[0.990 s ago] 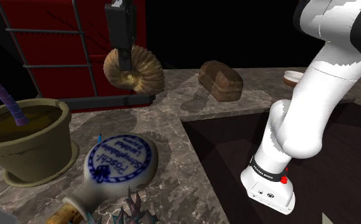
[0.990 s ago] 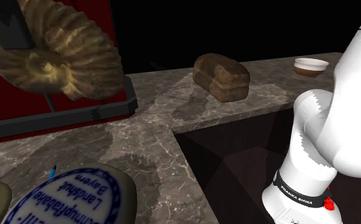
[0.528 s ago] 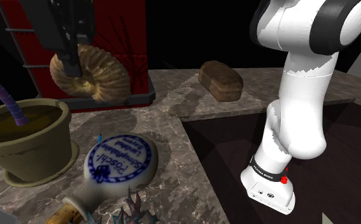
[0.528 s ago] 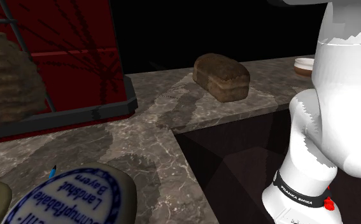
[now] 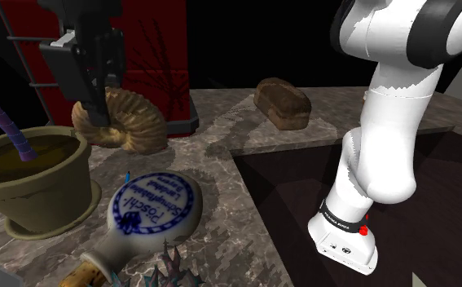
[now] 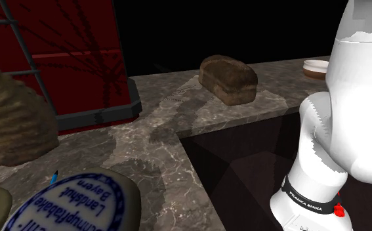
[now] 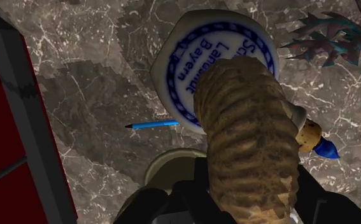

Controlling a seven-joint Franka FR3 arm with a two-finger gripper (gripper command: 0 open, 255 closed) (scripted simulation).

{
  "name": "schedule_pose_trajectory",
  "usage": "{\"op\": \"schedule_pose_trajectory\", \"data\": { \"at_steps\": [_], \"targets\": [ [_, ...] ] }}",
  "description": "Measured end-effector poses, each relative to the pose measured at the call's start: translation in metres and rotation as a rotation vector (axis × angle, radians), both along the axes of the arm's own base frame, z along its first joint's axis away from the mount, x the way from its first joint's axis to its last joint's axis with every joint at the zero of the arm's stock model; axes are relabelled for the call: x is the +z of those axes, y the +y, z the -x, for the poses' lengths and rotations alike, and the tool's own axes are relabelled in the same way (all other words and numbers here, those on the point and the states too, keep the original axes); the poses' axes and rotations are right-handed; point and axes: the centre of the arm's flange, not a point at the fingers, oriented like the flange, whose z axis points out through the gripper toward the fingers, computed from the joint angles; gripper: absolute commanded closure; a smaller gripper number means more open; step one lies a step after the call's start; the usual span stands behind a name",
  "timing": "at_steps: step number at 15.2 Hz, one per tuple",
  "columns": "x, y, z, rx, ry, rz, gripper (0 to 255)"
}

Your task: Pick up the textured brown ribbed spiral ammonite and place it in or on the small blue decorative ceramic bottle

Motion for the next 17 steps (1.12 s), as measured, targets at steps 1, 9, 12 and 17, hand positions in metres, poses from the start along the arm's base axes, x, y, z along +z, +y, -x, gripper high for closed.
{"op": "schedule_pose_trajectory", "data": {
  "at_steps": [1, 9, 12, 17],
  "targets": [
    [-0.005, 0.0, 0.0, 0.0, 0.0, 0.0, 255],
    [-0.047, 0.0, 0.0, 0.0, 0.0, 0.0, 255],
    [-0.05, 0.0, 0.001, 0.0, 0.0, 0.0, 255],
    [-0.05, 0.0, 0.001, 0.0, 0.0, -0.001, 0]
  ]
}}
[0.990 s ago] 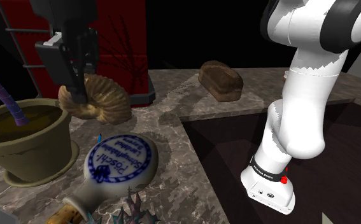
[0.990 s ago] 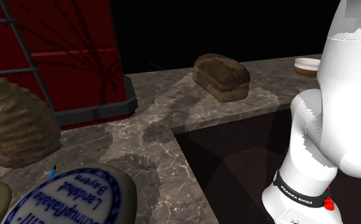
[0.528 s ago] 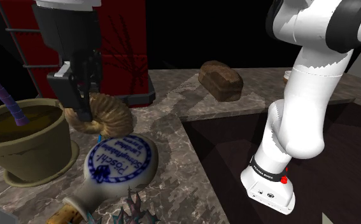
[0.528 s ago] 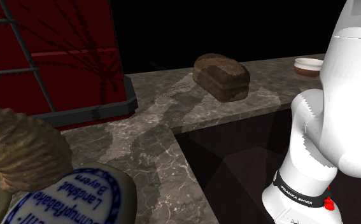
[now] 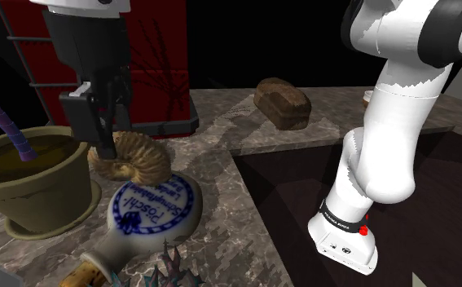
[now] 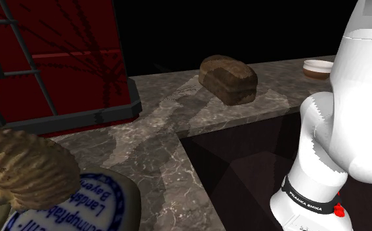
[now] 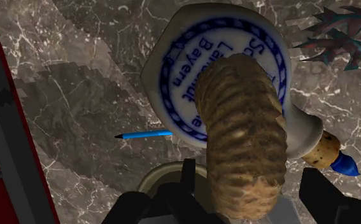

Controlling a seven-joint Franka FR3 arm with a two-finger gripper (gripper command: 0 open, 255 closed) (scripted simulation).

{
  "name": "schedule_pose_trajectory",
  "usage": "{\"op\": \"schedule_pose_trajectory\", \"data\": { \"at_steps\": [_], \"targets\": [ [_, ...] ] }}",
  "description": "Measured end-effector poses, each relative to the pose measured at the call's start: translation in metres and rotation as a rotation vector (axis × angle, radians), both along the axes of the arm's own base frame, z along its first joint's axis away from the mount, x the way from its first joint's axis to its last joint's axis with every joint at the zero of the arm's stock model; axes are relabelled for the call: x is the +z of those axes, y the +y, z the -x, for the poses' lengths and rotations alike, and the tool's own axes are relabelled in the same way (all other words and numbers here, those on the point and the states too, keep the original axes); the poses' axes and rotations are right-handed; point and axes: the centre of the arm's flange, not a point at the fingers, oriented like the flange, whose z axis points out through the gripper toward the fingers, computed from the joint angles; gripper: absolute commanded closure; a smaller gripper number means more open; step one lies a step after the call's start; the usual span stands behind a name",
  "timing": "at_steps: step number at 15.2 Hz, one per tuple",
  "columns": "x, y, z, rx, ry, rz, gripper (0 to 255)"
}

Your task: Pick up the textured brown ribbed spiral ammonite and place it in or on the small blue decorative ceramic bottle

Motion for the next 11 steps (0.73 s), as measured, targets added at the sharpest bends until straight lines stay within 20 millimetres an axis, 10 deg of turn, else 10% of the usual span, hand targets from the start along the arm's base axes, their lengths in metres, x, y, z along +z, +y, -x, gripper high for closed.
{"op": "schedule_pose_trajectory", "data": {
  "at_steps": [5, 11],
  "targets": [
    [0.0, 0.0, 0.0, 0.0, 0.0, 0.0, 0],
    [0.048, -0.001, 0.001, 0.0, -0.001, -0.001, 0]
  ]
}}
